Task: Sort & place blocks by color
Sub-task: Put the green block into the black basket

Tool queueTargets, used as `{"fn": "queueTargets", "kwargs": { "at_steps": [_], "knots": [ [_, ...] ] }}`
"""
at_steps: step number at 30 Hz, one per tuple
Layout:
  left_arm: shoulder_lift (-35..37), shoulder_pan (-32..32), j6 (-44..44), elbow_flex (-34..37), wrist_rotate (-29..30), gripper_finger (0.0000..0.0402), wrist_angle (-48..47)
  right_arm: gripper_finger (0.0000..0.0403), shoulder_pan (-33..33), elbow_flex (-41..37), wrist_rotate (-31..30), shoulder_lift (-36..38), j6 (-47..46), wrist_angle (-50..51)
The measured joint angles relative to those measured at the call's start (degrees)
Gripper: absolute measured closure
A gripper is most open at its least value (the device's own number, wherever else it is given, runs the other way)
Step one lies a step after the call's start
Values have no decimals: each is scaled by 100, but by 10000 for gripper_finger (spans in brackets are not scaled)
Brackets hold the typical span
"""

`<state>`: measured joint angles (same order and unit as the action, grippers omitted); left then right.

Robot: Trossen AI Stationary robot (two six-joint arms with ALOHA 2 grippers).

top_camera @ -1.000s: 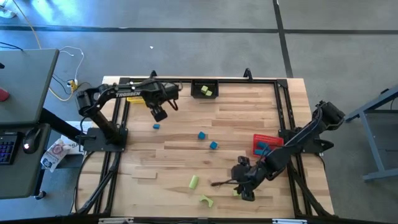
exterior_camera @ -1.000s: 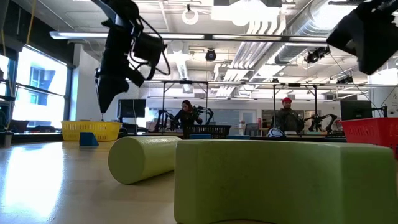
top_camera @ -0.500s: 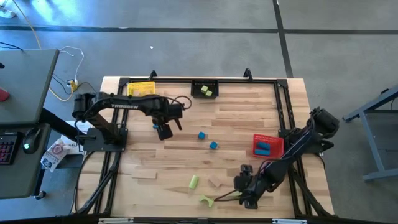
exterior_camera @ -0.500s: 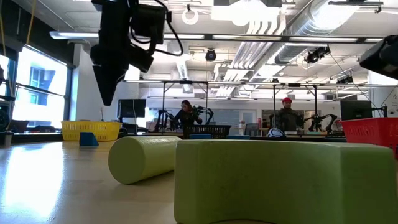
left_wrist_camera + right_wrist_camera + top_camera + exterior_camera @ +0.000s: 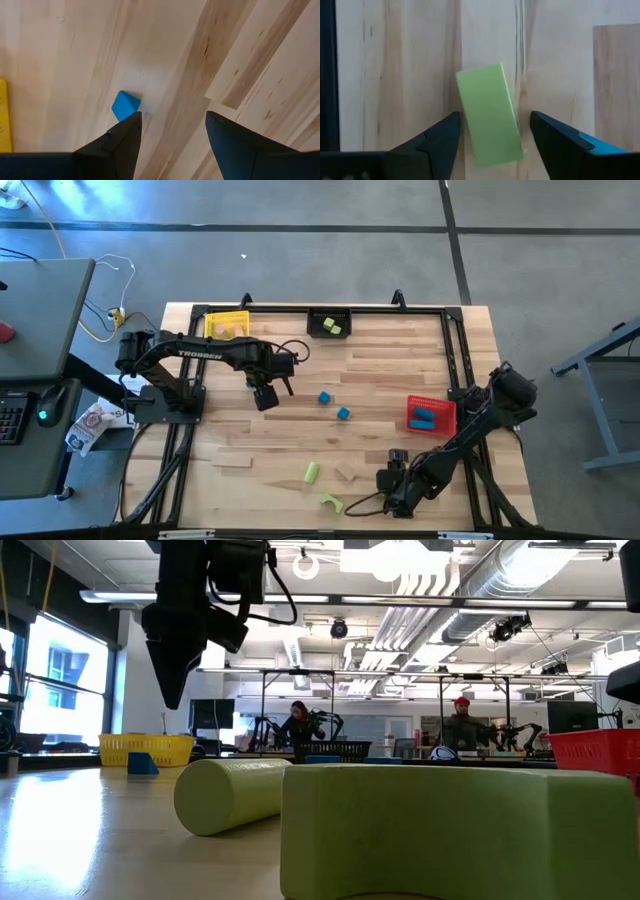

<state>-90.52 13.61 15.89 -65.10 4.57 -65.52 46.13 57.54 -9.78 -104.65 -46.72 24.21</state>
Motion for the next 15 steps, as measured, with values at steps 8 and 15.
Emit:
{"fn": "queueTargets", "kwargs": {
  "at_steps": [8, 15],
  "knots": [
    [0, 0, 0, 0, 44, 197, 65, 306, -4, -9, -58, 1, -129, 56],
    [0, 0, -271, 0, 60, 197, 546, 310, -31, -29, -665, 98, -388, 9]
  ]
}}
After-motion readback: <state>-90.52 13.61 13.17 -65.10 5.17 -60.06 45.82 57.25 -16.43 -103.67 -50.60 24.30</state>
